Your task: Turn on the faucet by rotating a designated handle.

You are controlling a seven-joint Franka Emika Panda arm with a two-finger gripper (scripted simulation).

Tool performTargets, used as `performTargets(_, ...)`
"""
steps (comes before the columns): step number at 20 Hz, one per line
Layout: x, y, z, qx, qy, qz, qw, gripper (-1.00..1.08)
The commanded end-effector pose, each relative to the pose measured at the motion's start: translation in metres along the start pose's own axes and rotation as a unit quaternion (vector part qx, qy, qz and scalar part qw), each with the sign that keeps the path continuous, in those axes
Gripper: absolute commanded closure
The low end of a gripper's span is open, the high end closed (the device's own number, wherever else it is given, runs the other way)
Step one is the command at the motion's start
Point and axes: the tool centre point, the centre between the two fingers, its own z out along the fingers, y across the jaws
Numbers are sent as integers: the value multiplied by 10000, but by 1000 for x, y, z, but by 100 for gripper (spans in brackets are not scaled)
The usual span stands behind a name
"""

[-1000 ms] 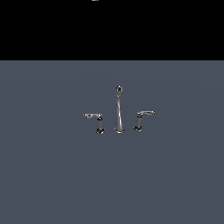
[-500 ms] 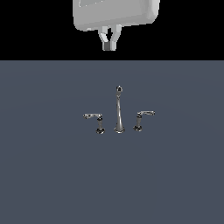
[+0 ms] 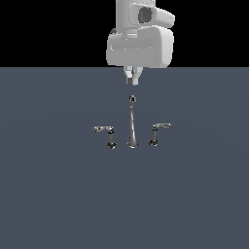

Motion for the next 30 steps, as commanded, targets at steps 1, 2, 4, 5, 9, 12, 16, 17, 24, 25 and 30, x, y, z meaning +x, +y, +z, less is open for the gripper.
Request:
performTargets(1,16,-3,18,-6,9,319,9995,108)
performTargets(2,23,-4,25,-10,11,445,9990,108)
performTargets(4,36,-5,39,-18,16,700,9975,108)
performTargets(5,43,-6,46,-22,19,829,9966,108)
performTargets(9,71,-5,75,-40,30,1353,9908,108)
performTargets(12,92,-3,97,-53,39,1755,9845,108)
performTargets(16,117,3,122,-66,48,2227,9749,108)
performTargets(17,123,4,128,-68,49,2329,9725,108)
performTargets(24,151,14,156,-76,52,2864,9581,108)
performTargets(25,154,15,159,-76,51,2913,9566,108)
performTargets(30,161,18,166,-75,47,3055,9522,108)
